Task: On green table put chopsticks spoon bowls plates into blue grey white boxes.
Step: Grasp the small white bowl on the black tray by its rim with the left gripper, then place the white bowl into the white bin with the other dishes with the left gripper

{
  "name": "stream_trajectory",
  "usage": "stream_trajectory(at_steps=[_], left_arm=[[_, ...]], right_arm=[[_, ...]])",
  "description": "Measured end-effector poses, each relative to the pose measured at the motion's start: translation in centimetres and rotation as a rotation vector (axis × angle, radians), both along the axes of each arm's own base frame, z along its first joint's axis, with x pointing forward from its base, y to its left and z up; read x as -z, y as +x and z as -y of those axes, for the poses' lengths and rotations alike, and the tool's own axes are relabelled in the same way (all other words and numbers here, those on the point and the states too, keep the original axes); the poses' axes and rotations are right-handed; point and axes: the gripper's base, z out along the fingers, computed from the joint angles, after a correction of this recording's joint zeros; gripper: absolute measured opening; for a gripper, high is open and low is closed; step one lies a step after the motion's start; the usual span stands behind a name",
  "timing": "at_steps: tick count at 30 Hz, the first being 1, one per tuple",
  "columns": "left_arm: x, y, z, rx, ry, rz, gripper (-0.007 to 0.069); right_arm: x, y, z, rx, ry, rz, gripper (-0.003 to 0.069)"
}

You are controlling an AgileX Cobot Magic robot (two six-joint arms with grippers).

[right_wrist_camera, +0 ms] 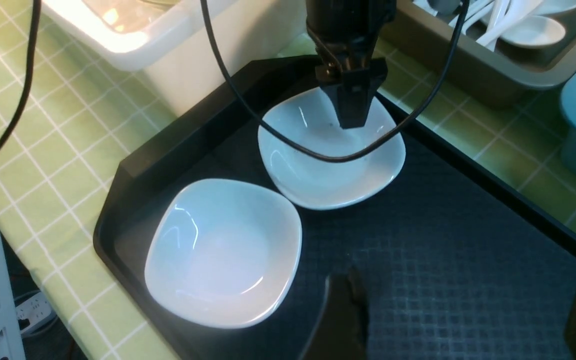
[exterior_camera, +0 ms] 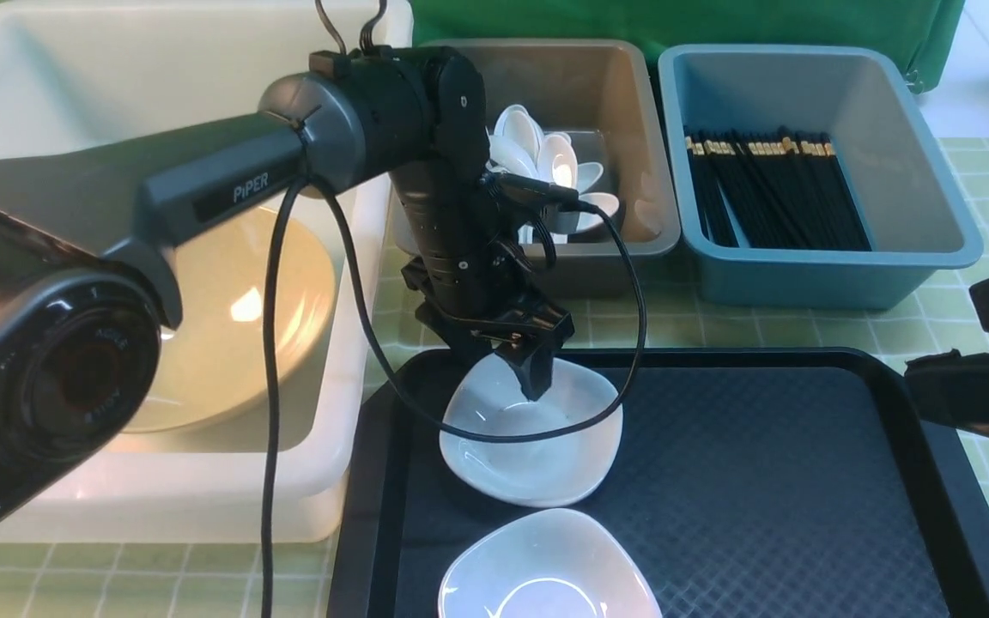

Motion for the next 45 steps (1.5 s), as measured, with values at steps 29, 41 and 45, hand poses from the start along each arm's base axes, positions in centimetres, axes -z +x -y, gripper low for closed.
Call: stream_trajectory(at_steps=[29, 41, 45], left_arm=[[-11.0, -2.8, -0.5, 0.024, -0.222, 0.172, 0.0015], [-18.5, -2.1, -9.3, -0.213, -0.500, 0.252, 0.0015], [-22.2, -2.8, -15.6, -0.347, -0.534, 0.384, 0.0015]], right_arm=[[0.0, 0.0, 0.0, 0.000, 0.000, 0.001, 0.0556], [0.0, 0.0, 0.0, 0.000, 0.000, 0.001, 0.0556], [0.0, 0.0, 0.0, 0.003, 0.002, 0.006, 0.0556]])
